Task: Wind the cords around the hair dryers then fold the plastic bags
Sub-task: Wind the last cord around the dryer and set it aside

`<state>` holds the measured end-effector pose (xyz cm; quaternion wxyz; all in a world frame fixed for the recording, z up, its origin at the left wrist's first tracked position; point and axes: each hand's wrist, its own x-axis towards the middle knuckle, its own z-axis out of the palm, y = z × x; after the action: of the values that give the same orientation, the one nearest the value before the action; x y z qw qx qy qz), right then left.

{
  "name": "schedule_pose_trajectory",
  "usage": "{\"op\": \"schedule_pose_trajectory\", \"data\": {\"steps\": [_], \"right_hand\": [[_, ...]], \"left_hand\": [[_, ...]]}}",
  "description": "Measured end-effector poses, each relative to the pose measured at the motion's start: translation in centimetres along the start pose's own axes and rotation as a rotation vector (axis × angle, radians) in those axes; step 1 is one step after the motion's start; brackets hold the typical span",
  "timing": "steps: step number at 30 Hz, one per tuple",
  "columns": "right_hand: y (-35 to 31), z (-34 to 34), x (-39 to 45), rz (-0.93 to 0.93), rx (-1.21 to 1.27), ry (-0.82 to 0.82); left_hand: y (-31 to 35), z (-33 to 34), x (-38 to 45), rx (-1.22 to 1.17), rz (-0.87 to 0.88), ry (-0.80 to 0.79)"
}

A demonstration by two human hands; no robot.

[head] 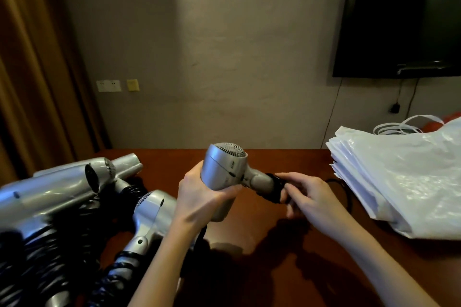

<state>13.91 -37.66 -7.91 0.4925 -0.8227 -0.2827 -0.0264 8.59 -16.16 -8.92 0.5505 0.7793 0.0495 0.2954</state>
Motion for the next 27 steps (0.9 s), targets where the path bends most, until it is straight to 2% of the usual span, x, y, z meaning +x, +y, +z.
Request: {"op": "schedule_pose_trajectory", "data": {"steps": [4,9,11,16,18,22,25,27], "right_hand": [[-0.6,0.3,-0.1,0.177,0.441,-0.068],[-1.0,1.8,-0.6,0.119,0.543,-0.051],[-0.8,2.4,-0.7,0.091,0.589,-0.091],[-0.5,3.0,-0.9,0.188,0.74,-0.194],[-0.2,2.9,-1.1,0.216,0.719,-0.237],[0.6,1.9,-1.2,0.288,0.477,-0.249],[2.2,0.8,-0.5,0.314,0.278,-0.275],[3.8,-0.5,-0.2,0.35,0.268,-0.259]], "left_hand": [[0.2,0.0,-0.1,-0.027,-0.004,0.1],[0.0,-0.3,-0.1,-0.119,-0.023,0.145],[0.1,-0.3,-0.1,-0.169,-0.046,0.152],[0.4,0.0,-0.2,-0.333,-0.13,0.082],[0.4,0.3,-0.3,-0.412,-0.165,0.058],[0.4,0.5,-0.2,-0.536,-0.242,-0.038],[0.2,0.5,0.0,-0.543,-0.266,-0.137],[0.3,0.4,0.0,-0.519,-0.265,-0.205]]}}
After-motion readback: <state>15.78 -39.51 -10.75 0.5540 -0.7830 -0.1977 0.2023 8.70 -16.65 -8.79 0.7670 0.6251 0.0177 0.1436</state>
